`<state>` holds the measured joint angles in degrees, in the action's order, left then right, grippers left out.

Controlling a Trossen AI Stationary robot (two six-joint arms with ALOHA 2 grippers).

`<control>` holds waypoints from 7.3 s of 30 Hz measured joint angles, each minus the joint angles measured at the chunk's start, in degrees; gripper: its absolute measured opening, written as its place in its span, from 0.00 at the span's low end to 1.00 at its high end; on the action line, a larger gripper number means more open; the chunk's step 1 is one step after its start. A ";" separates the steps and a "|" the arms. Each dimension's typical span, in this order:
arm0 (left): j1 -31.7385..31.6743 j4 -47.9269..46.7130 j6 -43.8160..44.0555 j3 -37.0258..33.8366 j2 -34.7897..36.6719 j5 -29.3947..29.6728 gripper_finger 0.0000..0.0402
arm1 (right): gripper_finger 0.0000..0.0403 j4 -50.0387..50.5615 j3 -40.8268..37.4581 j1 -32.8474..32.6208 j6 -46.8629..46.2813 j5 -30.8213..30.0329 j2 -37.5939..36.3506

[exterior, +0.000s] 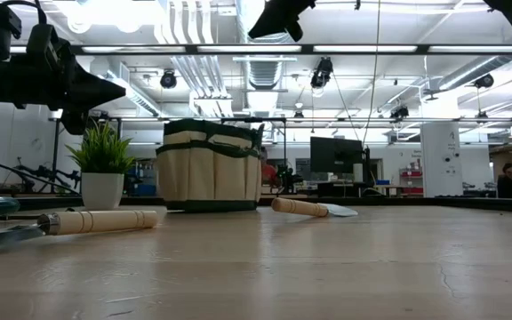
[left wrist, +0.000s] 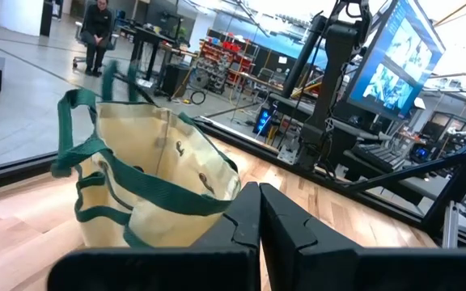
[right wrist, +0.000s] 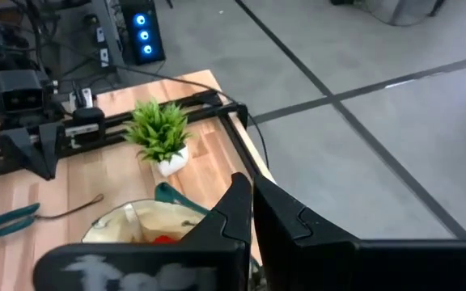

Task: Pick & Place Garden tools in Gardening bag
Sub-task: Put the right green shear scissor into the green gardening bag, then put the green shear scissor into the green gardening bag

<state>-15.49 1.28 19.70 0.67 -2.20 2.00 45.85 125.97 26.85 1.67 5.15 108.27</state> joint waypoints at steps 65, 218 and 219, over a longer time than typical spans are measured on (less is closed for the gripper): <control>-0.02 0.00 0.01 0.00 0.02 0.02 0.01 | 0.02 -11.88 -31.73 10.93 -12.40 9.54 -0.04; 0.69 -51.79 46.78 48.61 -38.46 8.77 0.61 | 0.02 -55.55 -98.94 -20.96 -20.51 5.69 -64.50; 0.96 -52.46 46.76 48.97 -39.78 8.04 0.61 | 0.02 -55.95 -100.03 -20.93 -20.86 5.91 -65.09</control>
<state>-14.53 -51.19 66.47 49.63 -41.98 10.04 -10.10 25.95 5.92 -19.19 11.06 43.18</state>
